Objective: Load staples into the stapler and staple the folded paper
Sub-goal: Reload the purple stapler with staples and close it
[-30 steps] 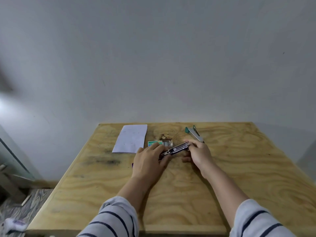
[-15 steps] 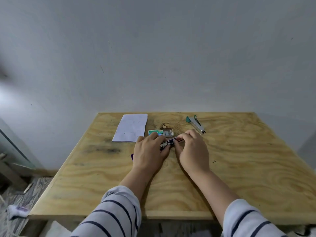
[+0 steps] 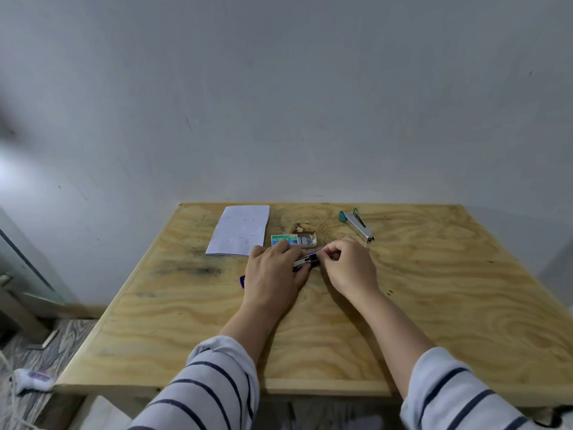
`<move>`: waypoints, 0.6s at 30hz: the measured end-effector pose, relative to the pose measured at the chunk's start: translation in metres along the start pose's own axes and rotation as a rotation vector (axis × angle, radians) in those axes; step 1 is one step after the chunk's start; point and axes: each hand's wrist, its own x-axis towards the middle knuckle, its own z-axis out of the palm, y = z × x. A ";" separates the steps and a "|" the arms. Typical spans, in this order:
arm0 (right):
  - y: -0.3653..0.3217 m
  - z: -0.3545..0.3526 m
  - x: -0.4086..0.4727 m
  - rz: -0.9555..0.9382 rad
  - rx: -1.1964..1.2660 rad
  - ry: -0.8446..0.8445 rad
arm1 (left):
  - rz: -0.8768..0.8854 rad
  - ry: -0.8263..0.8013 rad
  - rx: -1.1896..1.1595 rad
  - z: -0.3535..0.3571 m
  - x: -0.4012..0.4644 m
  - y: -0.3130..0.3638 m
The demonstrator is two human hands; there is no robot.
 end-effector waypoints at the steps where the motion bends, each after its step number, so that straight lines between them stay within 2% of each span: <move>1: 0.000 -0.003 0.002 0.009 -0.005 -0.034 | -0.003 0.004 0.001 0.000 0.000 0.000; 4: -0.003 -0.013 0.010 0.052 0.059 -0.122 | -0.025 0.026 0.015 0.002 0.000 -0.001; 8: 0.003 -0.028 0.033 0.135 0.150 -0.032 | -0.032 0.036 0.012 0.002 0.001 0.001; 18: 0.028 -0.008 0.062 0.199 -0.257 -0.087 | -0.029 0.017 0.008 0.003 0.002 0.000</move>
